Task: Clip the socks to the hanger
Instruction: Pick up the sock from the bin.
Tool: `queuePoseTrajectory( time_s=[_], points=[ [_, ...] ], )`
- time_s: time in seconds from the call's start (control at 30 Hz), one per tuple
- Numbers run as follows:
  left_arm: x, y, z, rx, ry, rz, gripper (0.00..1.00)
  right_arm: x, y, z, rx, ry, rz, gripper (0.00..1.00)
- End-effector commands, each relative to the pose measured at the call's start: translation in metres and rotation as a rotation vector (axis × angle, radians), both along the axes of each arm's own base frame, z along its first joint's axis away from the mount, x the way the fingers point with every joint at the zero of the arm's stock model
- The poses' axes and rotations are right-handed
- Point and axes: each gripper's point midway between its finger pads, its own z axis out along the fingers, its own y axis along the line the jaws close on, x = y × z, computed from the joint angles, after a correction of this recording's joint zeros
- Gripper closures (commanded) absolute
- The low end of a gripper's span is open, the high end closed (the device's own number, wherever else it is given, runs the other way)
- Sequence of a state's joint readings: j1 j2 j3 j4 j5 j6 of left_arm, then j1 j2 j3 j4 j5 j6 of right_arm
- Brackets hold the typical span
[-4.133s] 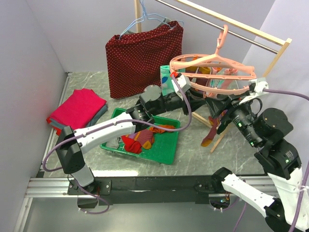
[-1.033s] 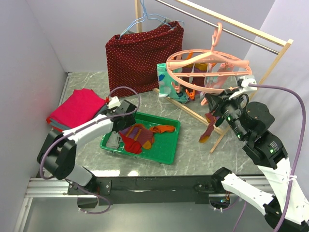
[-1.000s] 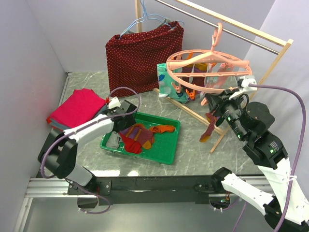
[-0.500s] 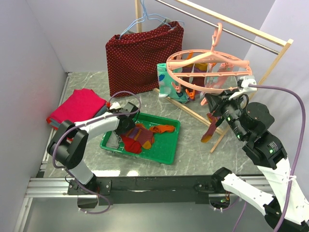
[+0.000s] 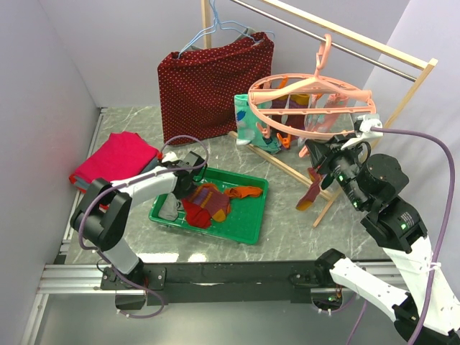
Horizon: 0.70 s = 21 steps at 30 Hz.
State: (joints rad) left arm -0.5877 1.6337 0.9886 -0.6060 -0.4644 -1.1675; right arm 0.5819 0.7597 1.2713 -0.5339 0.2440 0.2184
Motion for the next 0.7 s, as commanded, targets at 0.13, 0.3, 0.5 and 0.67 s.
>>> queuePoseTrajectory(
  time_s=[0.13, 0.3, 0.5, 0.67],
  points=[
    [0.02, -0.005, 0.048, 0.061, -0.122, -0.043, 0.98, -0.001, -0.002, 0.012, 0.016, -0.041, -0.003, 0.89],
    [0.025, -0.021, 0.077, 0.087, -0.212, -0.132, 0.99, -0.001, -0.001, 0.013, 0.017, -0.043, -0.002, 0.89],
    [0.027, -0.038, 0.132, 0.125, -0.368, -0.276, 0.99, -0.002, -0.003, 0.015, 0.015, -0.046, -0.006, 0.89],
    [0.024, -0.053, 0.215, 0.05, -0.612, -0.434, 0.99, -0.002, -0.003, 0.016, 0.01, -0.046, -0.006, 0.89]
  ],
)
